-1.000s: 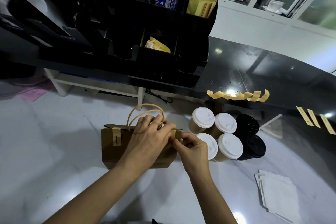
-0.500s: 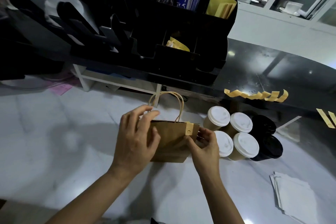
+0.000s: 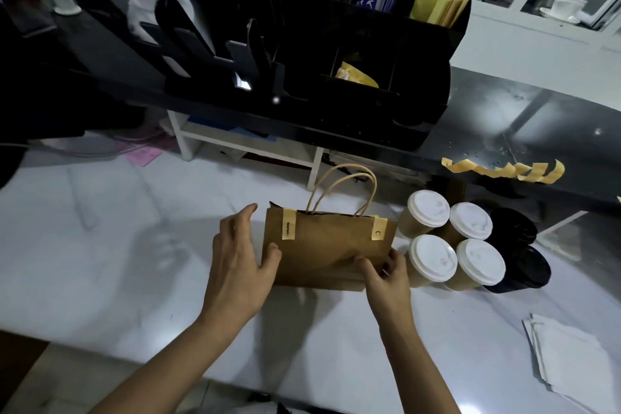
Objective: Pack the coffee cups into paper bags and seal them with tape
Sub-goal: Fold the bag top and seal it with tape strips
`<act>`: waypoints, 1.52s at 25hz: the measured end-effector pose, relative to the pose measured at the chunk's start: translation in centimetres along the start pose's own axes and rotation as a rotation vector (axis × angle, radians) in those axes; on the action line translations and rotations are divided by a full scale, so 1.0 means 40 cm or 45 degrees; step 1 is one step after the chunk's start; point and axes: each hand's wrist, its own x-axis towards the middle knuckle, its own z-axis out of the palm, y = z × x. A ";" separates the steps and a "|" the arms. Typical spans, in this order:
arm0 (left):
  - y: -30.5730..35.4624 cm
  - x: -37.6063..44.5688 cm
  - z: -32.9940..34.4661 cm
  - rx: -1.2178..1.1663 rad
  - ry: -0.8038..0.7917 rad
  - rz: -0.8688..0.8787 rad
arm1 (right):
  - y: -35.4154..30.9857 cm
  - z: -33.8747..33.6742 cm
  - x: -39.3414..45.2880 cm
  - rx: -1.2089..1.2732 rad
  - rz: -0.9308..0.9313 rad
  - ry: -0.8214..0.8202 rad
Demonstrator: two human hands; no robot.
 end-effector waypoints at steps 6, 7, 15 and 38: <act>-0.038 -0.018 0.003 -0.146 -0.299 -0.156 | 0.014 0.008 -0.027 -0.059 0.006 -0.013; -0.039 -0.019 0.004 -0.170 -0.309 -0.155 | 0.013 0.008 -0.033 -0.066 0.008 -0.008; -0.046 -0.007 0.004 -0.245 -0.277 -0.182 | -0.011 -0.021 -0.063 -0.047 -0.134 -0.008; -0.048 -0.002 0.024 -0.266 -0.277 -0.186 | 0.010 -0.040 -0.028 -0.102 -0.014 -0.160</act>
